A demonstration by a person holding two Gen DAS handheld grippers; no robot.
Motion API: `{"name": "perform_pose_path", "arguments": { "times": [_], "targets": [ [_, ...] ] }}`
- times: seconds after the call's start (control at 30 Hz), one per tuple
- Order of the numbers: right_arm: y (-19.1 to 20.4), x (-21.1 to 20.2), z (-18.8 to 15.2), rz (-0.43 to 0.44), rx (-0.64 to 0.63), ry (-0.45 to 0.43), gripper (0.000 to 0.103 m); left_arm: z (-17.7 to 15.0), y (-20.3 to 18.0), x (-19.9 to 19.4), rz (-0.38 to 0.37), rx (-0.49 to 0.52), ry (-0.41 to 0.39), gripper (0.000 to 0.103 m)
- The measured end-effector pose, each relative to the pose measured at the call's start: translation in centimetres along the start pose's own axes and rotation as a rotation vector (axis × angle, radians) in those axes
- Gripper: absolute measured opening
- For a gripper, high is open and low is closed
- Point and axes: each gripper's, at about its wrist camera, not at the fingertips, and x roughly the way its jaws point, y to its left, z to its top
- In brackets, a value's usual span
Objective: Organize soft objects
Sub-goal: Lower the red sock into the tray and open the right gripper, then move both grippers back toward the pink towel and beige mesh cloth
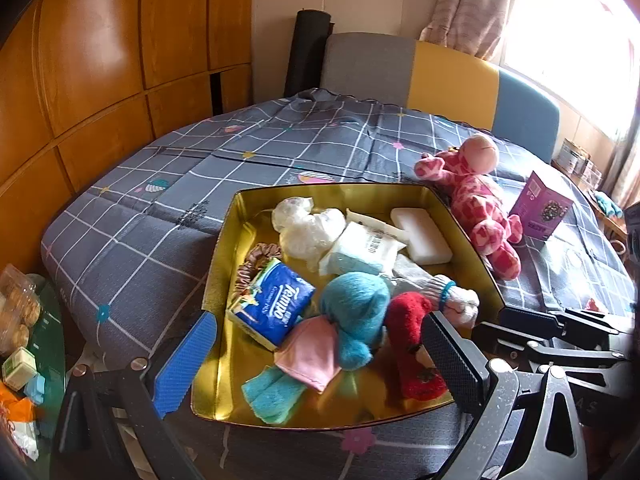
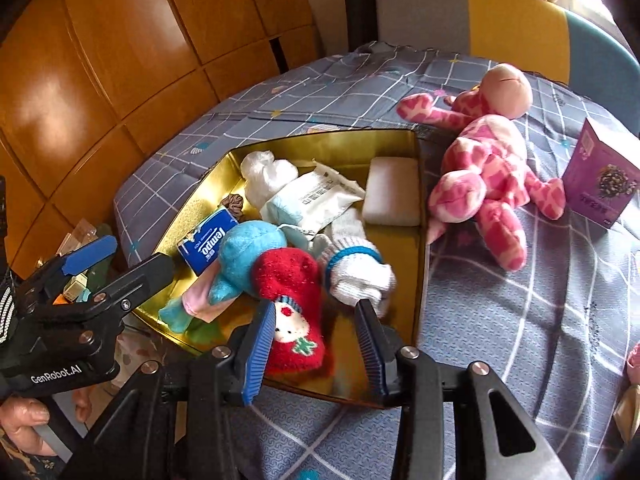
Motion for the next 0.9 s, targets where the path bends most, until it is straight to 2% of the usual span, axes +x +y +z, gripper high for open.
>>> {"name": "perform_pose_path", "arguments": {
  "times": [0.47,0.77,0.9],
  "targets": [
    [-5.4,-3.5,-1.6,-0.079,0.104,-0.049,0.041,0.3,-3.5,-0.2,-0.052,0.088,0.001,0.103],
    [-11.2,-6.2,-4.1,-0.151,0.200,-0.041,0.041,0.6,-7.4,-0.3,-0.118,0.188,-0.009,0.103],
    [-15.0,-8.5,-5.5,-0.185,0.250,-0.017,0.041,0.7,-9.7,-0.5,-0.172,0.243,-0.027,0.103]
  ]
}}
